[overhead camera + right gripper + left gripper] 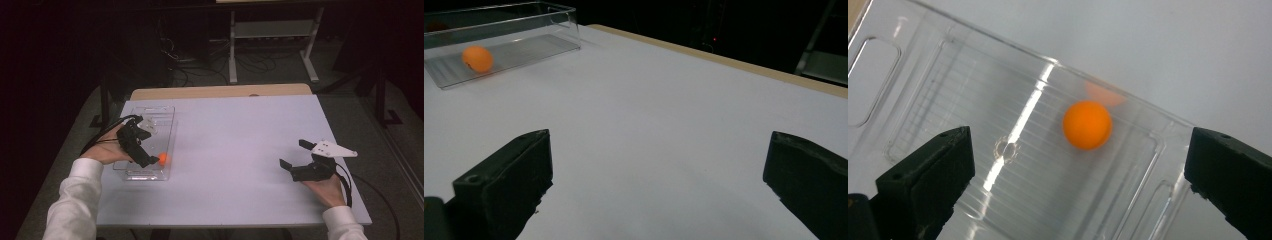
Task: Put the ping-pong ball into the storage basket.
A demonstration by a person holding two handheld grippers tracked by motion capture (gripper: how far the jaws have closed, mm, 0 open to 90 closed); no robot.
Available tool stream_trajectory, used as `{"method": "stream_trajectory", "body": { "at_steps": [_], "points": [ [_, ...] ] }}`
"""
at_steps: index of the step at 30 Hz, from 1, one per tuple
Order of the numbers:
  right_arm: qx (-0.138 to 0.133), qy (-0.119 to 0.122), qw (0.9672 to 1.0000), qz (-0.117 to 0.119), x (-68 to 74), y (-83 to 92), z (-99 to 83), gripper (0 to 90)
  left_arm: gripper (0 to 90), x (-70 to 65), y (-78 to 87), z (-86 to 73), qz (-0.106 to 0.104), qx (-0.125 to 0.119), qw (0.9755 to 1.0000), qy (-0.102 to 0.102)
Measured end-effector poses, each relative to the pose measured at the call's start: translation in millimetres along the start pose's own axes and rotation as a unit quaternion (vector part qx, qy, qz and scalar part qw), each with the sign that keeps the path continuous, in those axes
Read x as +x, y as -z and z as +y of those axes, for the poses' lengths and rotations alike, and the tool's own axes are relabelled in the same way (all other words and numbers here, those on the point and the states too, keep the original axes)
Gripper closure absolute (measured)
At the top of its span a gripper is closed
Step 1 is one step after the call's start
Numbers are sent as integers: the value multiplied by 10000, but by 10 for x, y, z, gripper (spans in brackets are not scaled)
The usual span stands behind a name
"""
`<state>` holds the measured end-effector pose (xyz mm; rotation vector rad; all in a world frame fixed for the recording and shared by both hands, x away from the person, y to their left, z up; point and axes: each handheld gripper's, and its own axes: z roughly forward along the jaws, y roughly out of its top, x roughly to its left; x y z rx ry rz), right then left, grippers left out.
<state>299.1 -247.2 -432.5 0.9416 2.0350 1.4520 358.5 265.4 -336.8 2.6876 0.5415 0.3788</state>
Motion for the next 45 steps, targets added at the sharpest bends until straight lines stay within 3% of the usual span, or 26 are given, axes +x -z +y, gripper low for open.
{"method": "stream_trajectory", "body": {
  "at_steps": [3, 13, 26, 30, 36, 45],
  "points": [
    [-21, 3, 10000, -5, 0, 5, 2, 0, 0, -32, 14, 8, 8, -40, 10000, -71],
    [-59, -20, 10000, 2, -4, 21, 4, 0, 0, -90, 83, 13, -8, -241, 9997, -23],
    [-49, -11, 10000, 0, -5, 17, 1, 0, 0, -83, 125, -183, 42, -735, 9967, 354],
    [-48, -18, 10000, -5, -4, 18, 2, 0, 0, -102, 174, -218, 80, -977, 9943, 413],
    [-49, -17, 10000, 0, -2, 18, 2, 0, 0, -126, 183, -266, 109, -1118, 9925, 476],
    [-56, -24, 10000, -9, -1, 28, 2, 0, 0, -149, 157, -403, 149, -1520, 9858, 701]
  ]
}}
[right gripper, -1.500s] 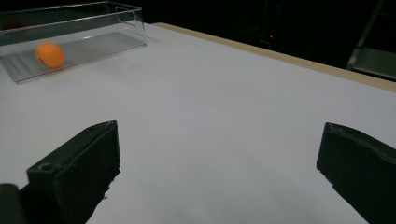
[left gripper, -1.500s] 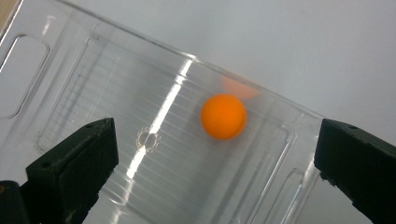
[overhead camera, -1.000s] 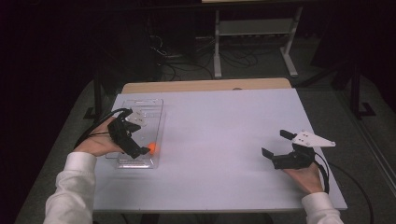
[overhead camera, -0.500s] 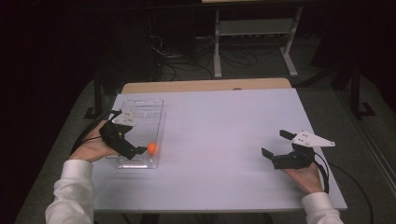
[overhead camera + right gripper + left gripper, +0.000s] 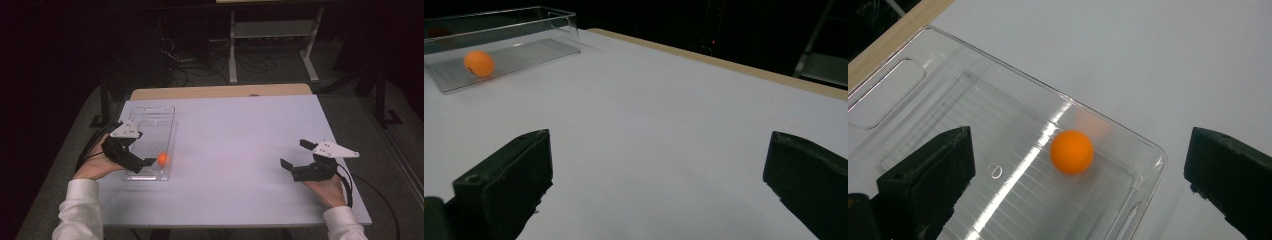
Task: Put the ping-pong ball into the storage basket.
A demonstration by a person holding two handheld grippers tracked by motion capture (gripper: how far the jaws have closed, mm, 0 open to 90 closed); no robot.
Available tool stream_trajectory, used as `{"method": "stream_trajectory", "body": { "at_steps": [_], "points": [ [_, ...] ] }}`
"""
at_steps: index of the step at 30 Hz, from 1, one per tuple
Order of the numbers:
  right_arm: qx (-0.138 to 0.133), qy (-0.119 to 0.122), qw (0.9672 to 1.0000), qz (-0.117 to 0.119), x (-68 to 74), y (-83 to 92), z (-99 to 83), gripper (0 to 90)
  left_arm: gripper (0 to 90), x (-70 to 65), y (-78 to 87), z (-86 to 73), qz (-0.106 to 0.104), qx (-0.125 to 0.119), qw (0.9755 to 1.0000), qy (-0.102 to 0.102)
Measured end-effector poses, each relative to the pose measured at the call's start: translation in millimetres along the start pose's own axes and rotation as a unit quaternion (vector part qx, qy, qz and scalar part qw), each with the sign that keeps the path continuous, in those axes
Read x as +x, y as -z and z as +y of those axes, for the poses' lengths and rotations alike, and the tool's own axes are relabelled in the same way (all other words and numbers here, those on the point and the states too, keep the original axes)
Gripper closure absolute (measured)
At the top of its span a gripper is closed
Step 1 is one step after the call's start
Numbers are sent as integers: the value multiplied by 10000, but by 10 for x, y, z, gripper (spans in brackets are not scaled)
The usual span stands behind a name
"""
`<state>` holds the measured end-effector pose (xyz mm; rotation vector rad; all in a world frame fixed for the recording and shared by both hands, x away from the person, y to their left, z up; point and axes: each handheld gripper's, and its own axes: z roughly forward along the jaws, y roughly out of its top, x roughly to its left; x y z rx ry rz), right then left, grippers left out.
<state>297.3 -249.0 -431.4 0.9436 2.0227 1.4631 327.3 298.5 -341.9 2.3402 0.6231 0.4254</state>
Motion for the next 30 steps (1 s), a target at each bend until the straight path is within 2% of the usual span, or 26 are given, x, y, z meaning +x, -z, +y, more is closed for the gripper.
{"method": "stream_trajectory", "body": {
  "at_steps": [16, 30],
  "points": [
    [10, 11, 10000, -6, -1, 1, -5, 0, 0, -60, -54, -136, 10, -229, 9997, 85],
    [13, 22, 10000, -5, 4, 1, -5, 0, 0, -88, -57, -250, -4, -669, 9976, 161]
  ]
}}
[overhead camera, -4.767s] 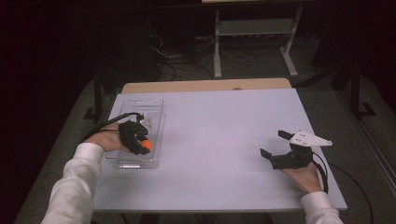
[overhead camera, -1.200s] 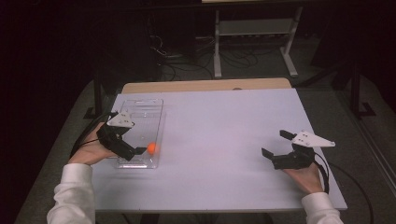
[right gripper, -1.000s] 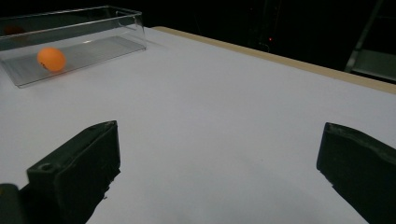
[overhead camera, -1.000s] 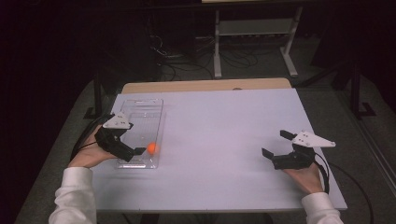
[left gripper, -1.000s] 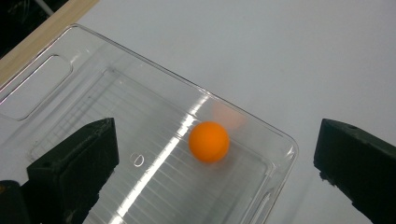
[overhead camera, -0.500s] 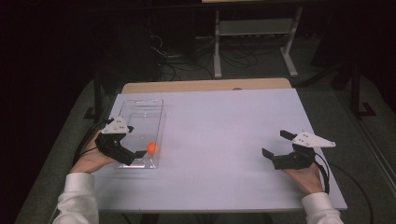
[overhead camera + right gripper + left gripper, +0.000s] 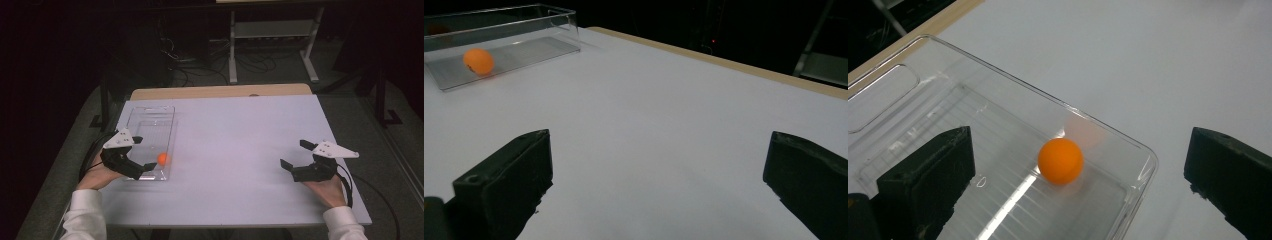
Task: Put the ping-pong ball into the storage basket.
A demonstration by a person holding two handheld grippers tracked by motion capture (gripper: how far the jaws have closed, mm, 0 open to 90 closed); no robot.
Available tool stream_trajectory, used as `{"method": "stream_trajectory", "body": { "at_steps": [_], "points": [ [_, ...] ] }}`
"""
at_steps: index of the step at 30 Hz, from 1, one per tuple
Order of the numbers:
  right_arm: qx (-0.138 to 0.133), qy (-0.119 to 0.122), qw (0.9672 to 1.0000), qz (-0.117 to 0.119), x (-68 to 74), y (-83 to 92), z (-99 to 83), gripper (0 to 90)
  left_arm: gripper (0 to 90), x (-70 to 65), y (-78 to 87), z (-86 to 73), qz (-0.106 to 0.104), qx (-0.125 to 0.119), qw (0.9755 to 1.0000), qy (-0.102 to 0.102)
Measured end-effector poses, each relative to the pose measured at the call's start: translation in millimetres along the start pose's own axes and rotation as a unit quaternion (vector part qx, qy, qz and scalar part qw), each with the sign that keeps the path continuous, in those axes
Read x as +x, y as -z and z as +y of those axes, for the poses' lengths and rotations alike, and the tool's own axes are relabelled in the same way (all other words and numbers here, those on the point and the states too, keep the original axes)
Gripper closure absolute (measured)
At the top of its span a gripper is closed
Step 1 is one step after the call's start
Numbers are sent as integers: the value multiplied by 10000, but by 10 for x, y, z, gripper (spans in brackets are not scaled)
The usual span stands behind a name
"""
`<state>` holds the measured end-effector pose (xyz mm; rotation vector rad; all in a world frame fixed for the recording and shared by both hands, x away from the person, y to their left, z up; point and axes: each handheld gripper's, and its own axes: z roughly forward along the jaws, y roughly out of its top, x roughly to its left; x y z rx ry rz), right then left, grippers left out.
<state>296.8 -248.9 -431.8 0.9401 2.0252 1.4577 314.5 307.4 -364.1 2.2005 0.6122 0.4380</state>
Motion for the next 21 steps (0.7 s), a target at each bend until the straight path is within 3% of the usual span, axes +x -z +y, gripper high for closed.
{"method": "stream_trajectory", "body": {
  "at_steps": [11, 17, 21],
  "points": [
    [2, -8, 10000, -1, -3, 0, -2, 0, 0, -19, 16, -109, -58, -282, 9994, 187],
    [22, 9, 10000, 1, 0, -4, -3, 0, 0, -12, 58, -186, -88, -722, 9967, 366],
    [21, 2, 10000, -7, 0, -3, -4, 0, 0, -14, 56, -229, -94, -810, 9958, 412]
  ]
}}
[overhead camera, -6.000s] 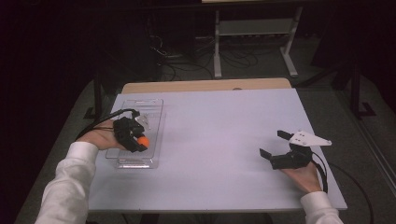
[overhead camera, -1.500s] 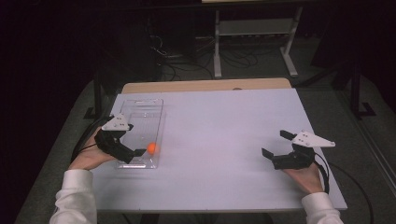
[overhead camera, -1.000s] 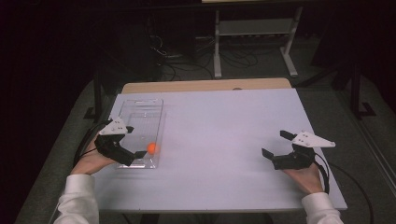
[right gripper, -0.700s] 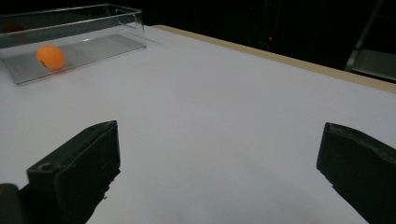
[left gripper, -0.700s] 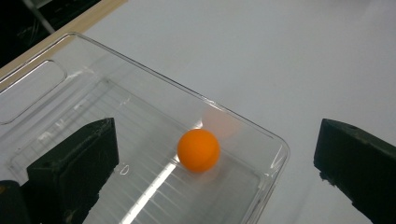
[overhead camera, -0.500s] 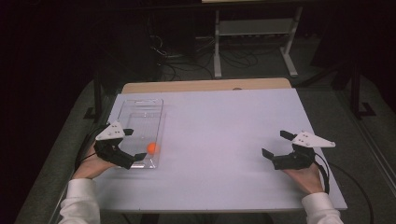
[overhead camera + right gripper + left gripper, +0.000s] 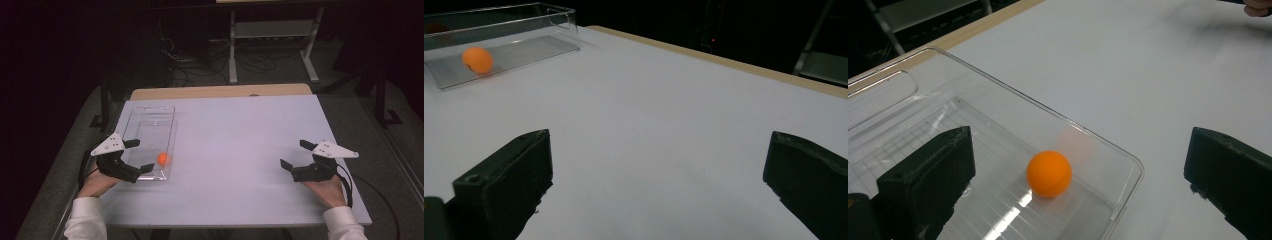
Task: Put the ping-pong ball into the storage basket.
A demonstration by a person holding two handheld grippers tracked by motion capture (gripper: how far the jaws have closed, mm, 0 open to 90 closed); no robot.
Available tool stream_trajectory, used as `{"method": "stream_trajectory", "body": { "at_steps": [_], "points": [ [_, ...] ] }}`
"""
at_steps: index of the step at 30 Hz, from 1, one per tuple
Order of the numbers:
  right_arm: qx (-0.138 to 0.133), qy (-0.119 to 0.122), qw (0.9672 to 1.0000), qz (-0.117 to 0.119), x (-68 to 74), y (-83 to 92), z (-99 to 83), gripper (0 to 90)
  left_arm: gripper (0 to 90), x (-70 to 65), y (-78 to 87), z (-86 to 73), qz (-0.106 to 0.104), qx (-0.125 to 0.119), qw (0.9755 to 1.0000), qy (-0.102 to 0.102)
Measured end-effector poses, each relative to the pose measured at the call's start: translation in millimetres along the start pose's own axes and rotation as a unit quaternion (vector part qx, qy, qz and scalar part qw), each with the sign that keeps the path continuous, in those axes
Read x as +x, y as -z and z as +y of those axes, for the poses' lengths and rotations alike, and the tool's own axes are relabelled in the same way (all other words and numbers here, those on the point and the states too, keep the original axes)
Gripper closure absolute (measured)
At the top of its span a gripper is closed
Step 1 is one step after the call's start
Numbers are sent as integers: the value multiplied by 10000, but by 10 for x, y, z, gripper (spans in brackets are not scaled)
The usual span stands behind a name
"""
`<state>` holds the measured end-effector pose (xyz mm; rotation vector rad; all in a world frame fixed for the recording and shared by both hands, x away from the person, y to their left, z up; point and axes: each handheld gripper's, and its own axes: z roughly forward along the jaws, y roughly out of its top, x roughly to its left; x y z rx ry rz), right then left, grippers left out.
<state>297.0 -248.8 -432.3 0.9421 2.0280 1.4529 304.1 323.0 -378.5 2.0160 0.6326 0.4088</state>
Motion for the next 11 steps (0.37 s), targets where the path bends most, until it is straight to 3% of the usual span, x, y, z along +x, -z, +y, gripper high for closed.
{"method": "stream_trajectory", "body": {
  "at_steps": [11],
  "points": [
    [1, 0, 10000, -6, 0, -1, -1, 0, 0, -47, -15, -108, 121, -359, 9993, 28]
  ]
}}
